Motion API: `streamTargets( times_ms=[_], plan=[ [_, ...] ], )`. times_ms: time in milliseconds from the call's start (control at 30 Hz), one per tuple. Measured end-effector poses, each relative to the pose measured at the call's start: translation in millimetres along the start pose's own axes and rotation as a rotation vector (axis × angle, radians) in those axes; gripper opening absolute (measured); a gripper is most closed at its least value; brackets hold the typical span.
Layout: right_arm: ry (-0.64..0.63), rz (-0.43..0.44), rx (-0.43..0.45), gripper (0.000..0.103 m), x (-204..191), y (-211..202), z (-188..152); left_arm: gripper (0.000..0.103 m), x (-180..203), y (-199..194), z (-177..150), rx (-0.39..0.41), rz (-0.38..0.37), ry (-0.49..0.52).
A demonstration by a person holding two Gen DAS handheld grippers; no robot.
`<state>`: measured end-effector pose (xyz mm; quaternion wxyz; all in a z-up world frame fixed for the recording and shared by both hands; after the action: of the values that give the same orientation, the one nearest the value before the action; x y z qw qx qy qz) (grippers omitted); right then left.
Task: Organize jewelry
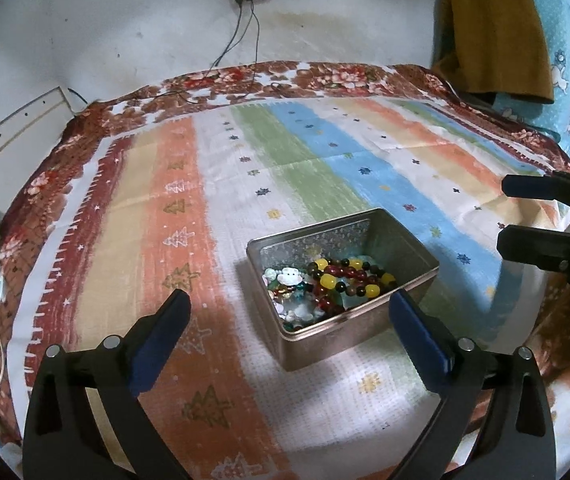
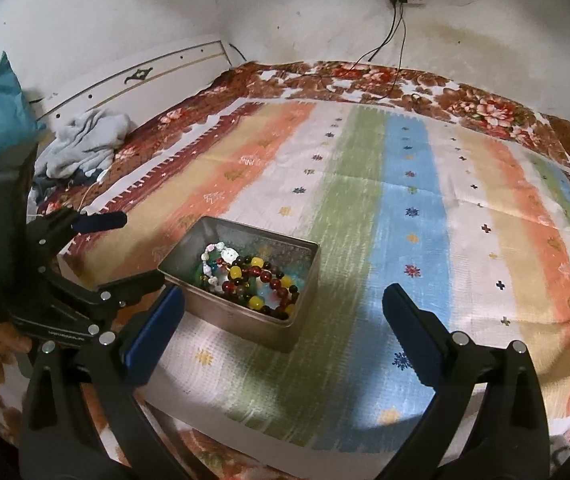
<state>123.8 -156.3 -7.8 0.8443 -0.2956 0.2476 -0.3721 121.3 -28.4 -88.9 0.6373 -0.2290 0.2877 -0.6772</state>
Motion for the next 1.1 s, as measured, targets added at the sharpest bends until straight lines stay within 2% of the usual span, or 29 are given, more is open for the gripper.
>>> streamTargets(
  times_ms=[133, 367, 1100],
  plan=[
    [-0.005, 0.003, 0.006, 0.098, -3.8, -1.7, -2.1, 0.097, -0.1, -5.3, 0.3, 0.022, 0.033, -0.003],
    [-0.016, 0.016, -0.031, 0.098, -9.0, 5.8, -9.4, 0.097, 4.8, -10.9, 2.5, 0.059, 0.045, 0.014],
    [0.009, 0.015, -0.032, 0.098, -5.6, 5.3, -9.2, 0.097, 3.1, -8.5, 1.3, 0.047, 0.058, 0.012]
  ],
)
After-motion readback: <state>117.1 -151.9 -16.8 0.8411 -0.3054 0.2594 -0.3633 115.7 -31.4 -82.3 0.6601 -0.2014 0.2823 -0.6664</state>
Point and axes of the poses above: each gripper's, at about its wrist camera, not at the fingertips, and y roughly the way its jaws point, x to its right, z to its top, the point moved 10 cm from there along y, roughly the way its jaws point, and after that the axes turned 5 degrees about z, right-handed, at the moved point
